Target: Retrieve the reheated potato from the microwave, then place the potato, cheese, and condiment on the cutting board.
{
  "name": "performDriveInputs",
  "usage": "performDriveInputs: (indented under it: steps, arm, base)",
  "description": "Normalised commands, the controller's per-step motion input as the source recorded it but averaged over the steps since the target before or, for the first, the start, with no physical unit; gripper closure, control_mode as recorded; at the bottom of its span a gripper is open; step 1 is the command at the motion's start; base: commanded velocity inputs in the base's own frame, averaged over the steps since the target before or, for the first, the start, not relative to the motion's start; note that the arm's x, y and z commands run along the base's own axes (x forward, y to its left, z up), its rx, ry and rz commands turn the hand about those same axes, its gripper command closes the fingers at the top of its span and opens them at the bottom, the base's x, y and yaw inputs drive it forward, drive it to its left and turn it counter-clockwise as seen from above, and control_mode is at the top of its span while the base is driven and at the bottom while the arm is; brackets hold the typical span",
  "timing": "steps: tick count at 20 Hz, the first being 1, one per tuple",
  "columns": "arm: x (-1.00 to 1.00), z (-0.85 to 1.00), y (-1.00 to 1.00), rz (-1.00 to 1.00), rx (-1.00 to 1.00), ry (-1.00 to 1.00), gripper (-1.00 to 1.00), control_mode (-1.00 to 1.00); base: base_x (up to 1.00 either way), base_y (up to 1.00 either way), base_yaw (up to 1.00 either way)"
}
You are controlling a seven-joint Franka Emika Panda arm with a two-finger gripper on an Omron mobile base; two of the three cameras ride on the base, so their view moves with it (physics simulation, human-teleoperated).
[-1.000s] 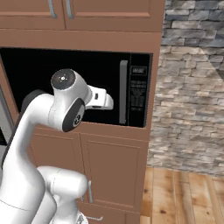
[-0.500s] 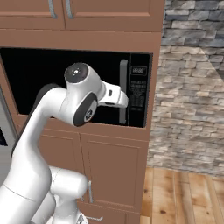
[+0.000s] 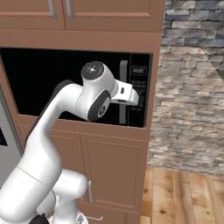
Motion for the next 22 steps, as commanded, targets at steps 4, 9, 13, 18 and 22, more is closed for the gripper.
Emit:
performDriveInputs:
  steps: [4, 9, 13, 18, 22]
  arm:
    - [0.29, -0.21, -0.01, 0.0, 0.02, 0.0, -1.0, -1.0]
    - [0.34, -0.11, -0.02, 0.0, 0.02, 0.0, -1.0, -1.0]
    - [0.35, -0.11, -0.12, 0.03, 0.03, 0.0, -1.0, -1.0]
    - [0.26, -0.13, -0.21, 0.06, 0.05, -0.01, -1.0, -1.0]
    - [0.24, -0.08, -0.06, 0.08, 0.04, -0.01, -1.0, -1.0]
  base:
    - [0.0, 0.0, 0.0]
    - [0.0, 0.0, 0.0]
    - [0.0, 0.0, 0.0]
    - [0.0, 0.0, 0.0]
    - [0.0, 0.0, 0.0]
